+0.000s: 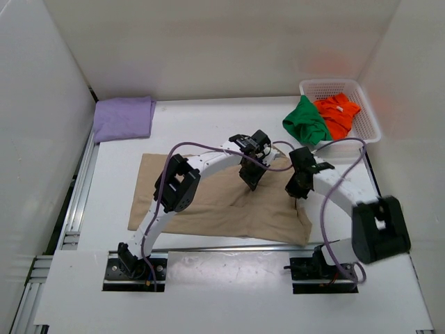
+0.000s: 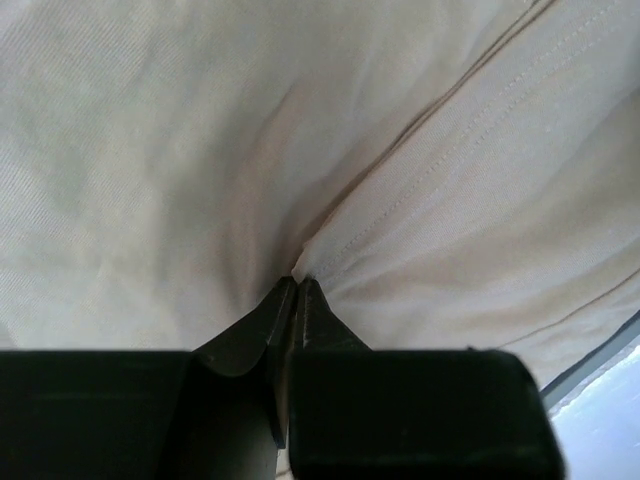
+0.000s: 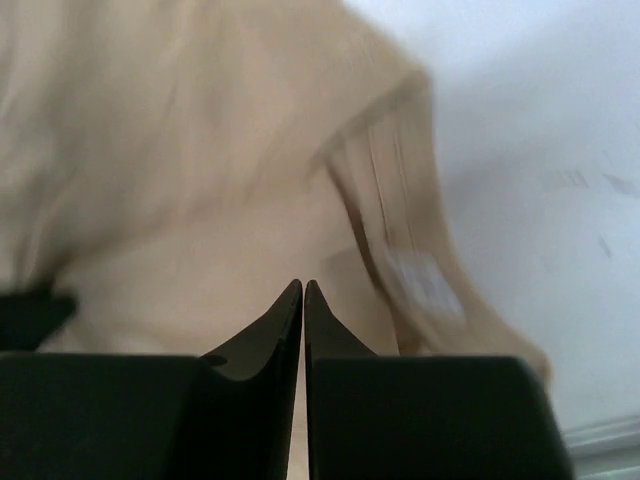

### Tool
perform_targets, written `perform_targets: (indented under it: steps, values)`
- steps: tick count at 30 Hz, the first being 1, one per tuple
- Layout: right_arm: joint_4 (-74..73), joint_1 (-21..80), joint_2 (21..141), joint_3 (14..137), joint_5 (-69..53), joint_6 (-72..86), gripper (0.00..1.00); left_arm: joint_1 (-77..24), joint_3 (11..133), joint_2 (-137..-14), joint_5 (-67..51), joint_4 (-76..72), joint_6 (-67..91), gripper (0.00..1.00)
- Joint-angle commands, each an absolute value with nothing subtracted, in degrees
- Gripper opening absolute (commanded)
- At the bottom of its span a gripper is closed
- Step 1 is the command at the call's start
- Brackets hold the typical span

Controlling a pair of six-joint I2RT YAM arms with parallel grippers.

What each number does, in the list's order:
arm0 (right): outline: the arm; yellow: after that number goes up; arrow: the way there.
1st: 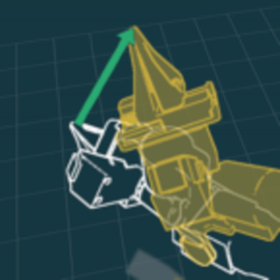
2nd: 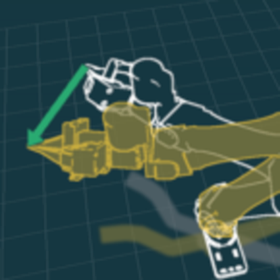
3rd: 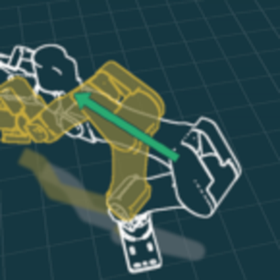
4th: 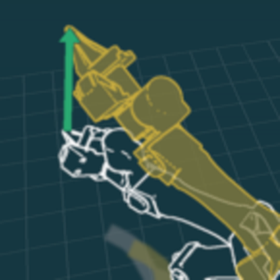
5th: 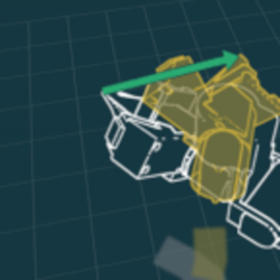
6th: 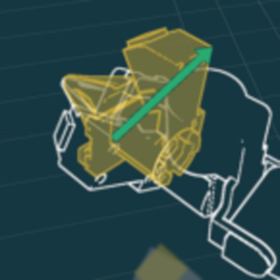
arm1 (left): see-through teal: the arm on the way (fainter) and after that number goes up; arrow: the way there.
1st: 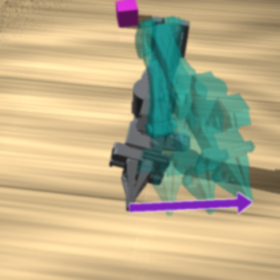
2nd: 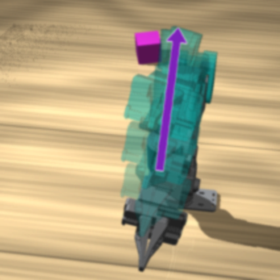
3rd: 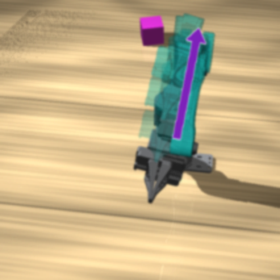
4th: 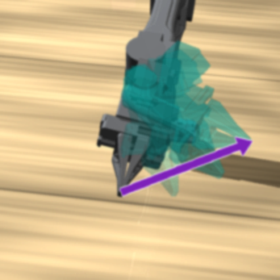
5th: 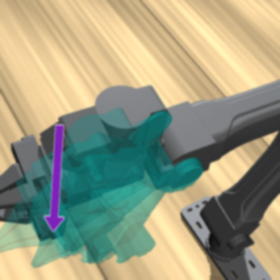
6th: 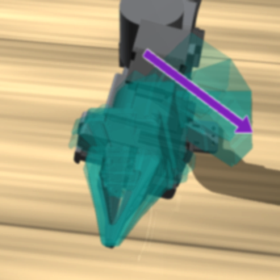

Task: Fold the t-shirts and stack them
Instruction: Fold the flattened tshirt in 1/3 of the way

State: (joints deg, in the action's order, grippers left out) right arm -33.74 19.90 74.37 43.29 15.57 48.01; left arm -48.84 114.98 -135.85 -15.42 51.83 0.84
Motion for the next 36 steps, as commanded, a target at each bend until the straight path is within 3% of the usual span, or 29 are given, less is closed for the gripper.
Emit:
perform_targets:
  steps: [1, 5, 15, 18, 23, 31, 36]
  values:
    - [-24.87, 17.4, 85.33, 45.17, 11.68, 45.7, 0.05, -48.34, 114.61, -129.29, -14.24, 51.5, 0.0, 0.16]
    - [-24.87, 16.18, 85.96, 46.41, 13.18, 45.7, 0.07, -48.34, 114.61, -128.14, -14.77, 51.5, 0.0, 0.16]
    - [-25.4, 14.94, 85.88, 48.78, 16.52, 43.77, 0.41, -48.34, 112.94, -128.14, -14.77, 51.5, 0.0, 0.16]
    - [-25.4, 14.41, 85.34, 48.78, 16.52, 43.16, 0.45, -48.34, 113.46, -128.14, -14.15, 51.5, 0.0, 0.16]
    - [-24.87, 14.41, 87.53, 48.78, 14.6, 42.54, 0.45, -48.34, 113.47, -128.67, -14.15, 51.5, 0.0, 0.16]
    - [-23.2, 14.41, 89.21, 48.16, 10.46, 42.01, 0.32, -48.34, 113.47, -128.67, -13.62, 51.5, 0.0, 0.16]
    - [-23.2, 13.89, 88.25, 47.64, 11.16, 42.01, 0.13, -48.34, 113.47, -128.67, -13.1, 51.5, 0.0, 0.16]
